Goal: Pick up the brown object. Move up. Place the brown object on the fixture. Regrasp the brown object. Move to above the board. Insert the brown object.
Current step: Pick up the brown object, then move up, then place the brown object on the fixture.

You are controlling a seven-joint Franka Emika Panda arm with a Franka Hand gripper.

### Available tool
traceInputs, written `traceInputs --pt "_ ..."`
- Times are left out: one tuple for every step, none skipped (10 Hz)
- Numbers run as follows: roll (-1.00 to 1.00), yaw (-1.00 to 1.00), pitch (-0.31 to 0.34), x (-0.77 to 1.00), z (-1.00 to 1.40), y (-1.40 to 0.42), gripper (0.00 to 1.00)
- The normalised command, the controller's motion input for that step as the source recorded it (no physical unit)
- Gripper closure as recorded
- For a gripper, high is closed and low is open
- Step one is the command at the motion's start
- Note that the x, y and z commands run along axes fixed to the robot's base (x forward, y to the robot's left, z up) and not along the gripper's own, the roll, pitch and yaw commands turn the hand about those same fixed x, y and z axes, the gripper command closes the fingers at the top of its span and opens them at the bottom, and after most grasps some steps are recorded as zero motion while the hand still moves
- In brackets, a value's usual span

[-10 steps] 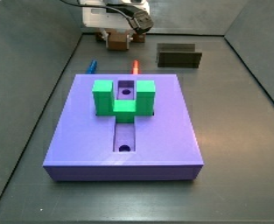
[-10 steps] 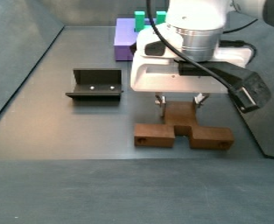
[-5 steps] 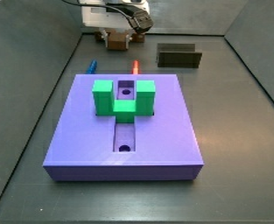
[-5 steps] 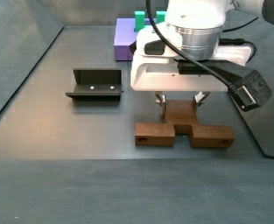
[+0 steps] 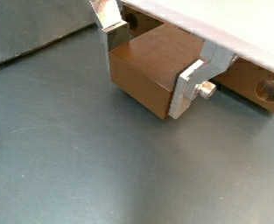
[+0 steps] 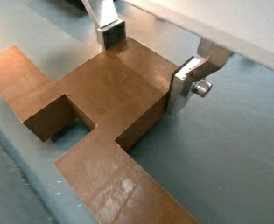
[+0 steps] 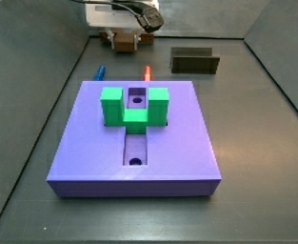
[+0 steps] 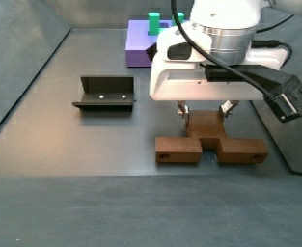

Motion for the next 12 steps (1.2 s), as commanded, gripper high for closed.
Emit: traceInputs --pt "0.00 0.00 0.000 0.00 0.00 0.00 1.00" --pt "0.00 0.00 0.000 0.00 0.00 0.00 1.00" --pt "0.00 0.00 0.000 0.00 0.83 0.00 1.00" --pt "0.00 -0.03 0.025 -0.05 0.79 0.05 1.00" --pt "0.02 -0.04 0.058 -0.07 0.60 0.03 1.00" --pt "0.07 -0.01 0.050 -0.02 0.25 0.00 1.00" --pt "0.00 0.00 0.000 0.00 -0.02 0.00 1.00" --pt "-0.41 -0.16 -0.089 0.31 0.00 0.00 1.00" --pt "-0.84 -0.11 -0.254 0.65 0.07 0.00 1.00" --pt "-0.67 -0.05 -0.240 0.74 0.10 -0.14 1.00" --pt "-0.48 0.00 -0.206 0.78 0.08 -0.24 1.00" --pt "-0.35 0.00 -0.071 0.89 0.00 -0.32 1.00"
